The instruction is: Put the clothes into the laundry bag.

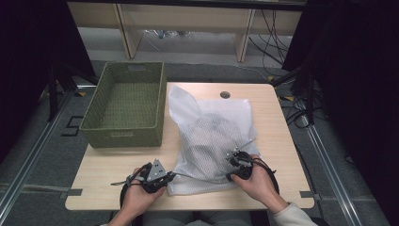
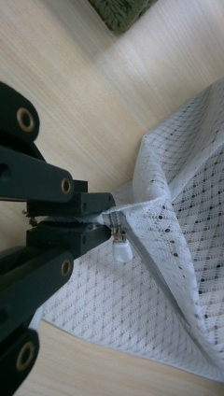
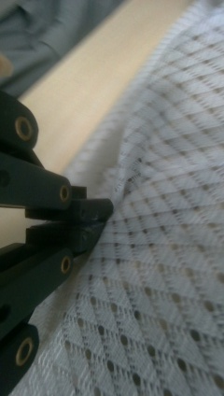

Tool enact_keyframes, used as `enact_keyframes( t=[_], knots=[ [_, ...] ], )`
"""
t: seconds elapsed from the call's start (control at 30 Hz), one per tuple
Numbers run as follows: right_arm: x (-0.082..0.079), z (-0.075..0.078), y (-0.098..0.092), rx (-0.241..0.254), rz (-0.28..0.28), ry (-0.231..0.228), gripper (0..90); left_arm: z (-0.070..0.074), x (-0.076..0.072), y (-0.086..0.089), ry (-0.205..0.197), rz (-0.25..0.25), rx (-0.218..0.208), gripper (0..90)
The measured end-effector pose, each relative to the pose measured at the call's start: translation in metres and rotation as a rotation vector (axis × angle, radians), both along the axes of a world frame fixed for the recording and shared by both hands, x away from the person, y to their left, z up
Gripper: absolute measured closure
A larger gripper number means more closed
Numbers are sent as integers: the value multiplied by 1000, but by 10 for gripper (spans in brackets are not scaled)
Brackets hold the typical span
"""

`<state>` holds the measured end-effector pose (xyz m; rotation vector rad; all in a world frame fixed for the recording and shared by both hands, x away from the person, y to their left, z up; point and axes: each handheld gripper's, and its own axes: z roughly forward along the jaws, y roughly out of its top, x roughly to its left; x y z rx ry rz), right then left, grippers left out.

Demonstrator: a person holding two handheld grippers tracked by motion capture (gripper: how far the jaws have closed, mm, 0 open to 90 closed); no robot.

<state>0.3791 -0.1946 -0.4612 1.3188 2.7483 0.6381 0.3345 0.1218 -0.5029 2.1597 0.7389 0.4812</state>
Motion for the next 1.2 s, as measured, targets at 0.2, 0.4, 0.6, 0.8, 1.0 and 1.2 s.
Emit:
enact_keyframes(
  t=[0.2,0.4,0.6,0.8,1.0,1.2],
  knots=[
    [17,10,14,11,-24,-122,895,2,7,5,-21,59,-20,853],
    [34,-5,31,13,13,-152,894,0,14,14,-5,91,-5,847],
    [40,-20,33,32,25,-63,896,-1,21,24,-35,143,15,857],
    [30,-10,35,88,46,-59,895,1,21,30,-51,166,14,855],
    [25,3,26,168,105,-45,808,-1,20,30,-33,191,-3,849],
    [18,31,-1,228,42,-106,768,-1,22,32,-57,179,13,845]
  ],
)
